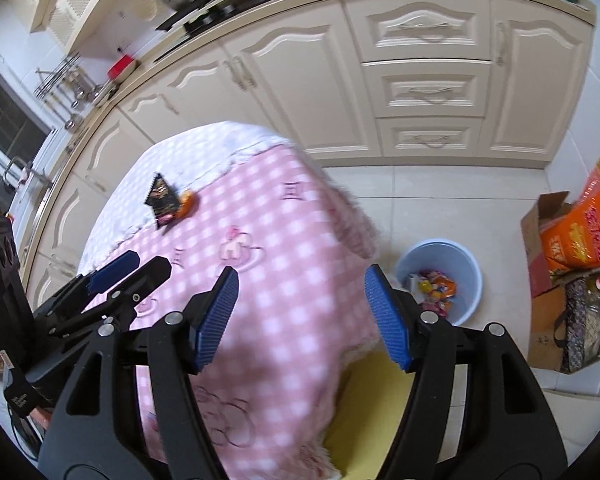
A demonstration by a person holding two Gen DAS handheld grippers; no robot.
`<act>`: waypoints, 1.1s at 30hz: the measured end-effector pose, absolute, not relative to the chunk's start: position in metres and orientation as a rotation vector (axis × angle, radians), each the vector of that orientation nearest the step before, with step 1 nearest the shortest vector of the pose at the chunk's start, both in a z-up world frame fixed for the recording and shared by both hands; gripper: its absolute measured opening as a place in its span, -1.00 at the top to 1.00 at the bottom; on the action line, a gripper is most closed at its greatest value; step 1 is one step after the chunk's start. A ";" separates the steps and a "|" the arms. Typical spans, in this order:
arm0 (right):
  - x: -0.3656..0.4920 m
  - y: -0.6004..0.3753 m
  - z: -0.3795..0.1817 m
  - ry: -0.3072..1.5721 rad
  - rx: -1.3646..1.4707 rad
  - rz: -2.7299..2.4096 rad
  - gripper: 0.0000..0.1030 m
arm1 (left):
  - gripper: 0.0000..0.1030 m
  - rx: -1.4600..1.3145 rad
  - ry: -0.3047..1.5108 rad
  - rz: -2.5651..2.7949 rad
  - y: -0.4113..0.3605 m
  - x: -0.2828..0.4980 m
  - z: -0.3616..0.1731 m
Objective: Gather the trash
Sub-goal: 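Move both open grippers back over the table toward the black snack packet, then grasp the orange wrapped candy with the right gripper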
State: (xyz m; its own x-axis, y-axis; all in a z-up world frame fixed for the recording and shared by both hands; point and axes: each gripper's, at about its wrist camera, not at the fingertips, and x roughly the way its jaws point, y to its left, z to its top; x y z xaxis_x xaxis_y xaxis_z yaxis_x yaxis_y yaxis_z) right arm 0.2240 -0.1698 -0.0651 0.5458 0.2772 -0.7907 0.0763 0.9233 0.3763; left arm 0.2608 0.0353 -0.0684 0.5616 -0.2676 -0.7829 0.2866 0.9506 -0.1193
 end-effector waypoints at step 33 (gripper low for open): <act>0.379 -0.031 -0.115 1.160 0.294 0.299 0.85 | -0.22 -0.137 0.998 -0.153 0.165 0.335 -0.111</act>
